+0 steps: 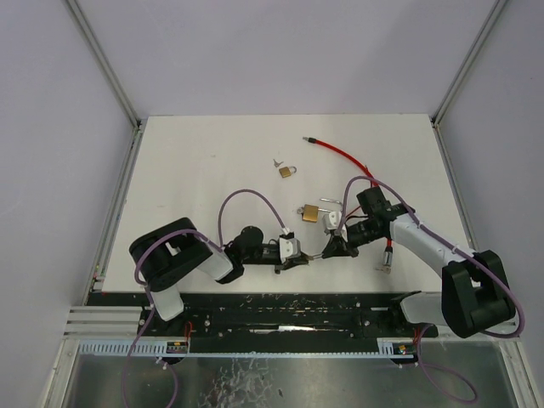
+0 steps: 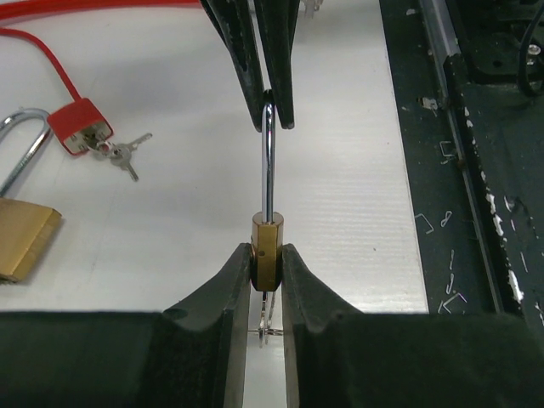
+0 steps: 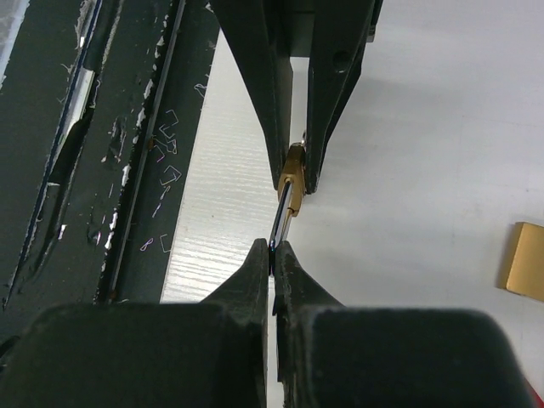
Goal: Lock with the key
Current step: Lock the lock.
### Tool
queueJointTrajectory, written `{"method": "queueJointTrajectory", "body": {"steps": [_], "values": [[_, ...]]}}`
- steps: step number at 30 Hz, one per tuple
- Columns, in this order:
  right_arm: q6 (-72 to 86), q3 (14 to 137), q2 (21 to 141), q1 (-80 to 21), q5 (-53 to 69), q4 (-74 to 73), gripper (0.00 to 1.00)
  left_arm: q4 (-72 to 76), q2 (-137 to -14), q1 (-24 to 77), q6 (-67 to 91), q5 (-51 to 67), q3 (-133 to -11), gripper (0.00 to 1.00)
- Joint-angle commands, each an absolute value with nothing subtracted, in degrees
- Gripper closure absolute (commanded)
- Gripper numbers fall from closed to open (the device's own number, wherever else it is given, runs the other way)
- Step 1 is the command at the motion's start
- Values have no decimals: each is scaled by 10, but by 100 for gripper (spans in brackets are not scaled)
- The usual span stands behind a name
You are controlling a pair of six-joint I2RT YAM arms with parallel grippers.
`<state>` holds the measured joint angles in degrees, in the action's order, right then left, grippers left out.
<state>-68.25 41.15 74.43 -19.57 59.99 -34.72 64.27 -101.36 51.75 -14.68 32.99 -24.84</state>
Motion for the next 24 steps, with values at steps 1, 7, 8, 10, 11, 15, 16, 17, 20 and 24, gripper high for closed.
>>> {"method": "queueJointTrajectory", "body": {"steps": [1, 7, 8, 10, 11, 15, 16, 17, 20, 24], "values": [[-671, 420, 761, -228, 616, -313, 100, 810, -1012, 524, -158, 347, -247, 99], [-660, 423, 767, -248, 597, -307, 100, 883, -1014, 520, -141, 344, -225, 99], [-655, 424, 769, -253, 593, -303, 100, 890, -1016, 520, -139, 343, -224, 99], [-645, 428, 774, -262, 584, -297, 100, 893, -1017, 519, -138, 339, -224, 99], [-638, 429, 777, -266, 578, -293, 100, 894, -1017, 519, -138, 337, -223, 99], [-601, 432, 785, -279, 555, -265, 100, 904, -1017, 520, -138, 330, -220, 99], [-595, 432, 787, -282, 551, -261, 100, 905, -1019, 520, -138, 328, -220, 99], [-588, 433, 789, -285, 546, -256, 100, 906, -1019, 520, -138, 327, -220, 99], [-577, 435, 794, -297, 530, -244, 100, 906, -1022, 520, -138, 325, -221, 100], [-530, 440, 805, -315, 499, -223, 100, 906, -1029, 519, -137, 324, -225, 99]]}}
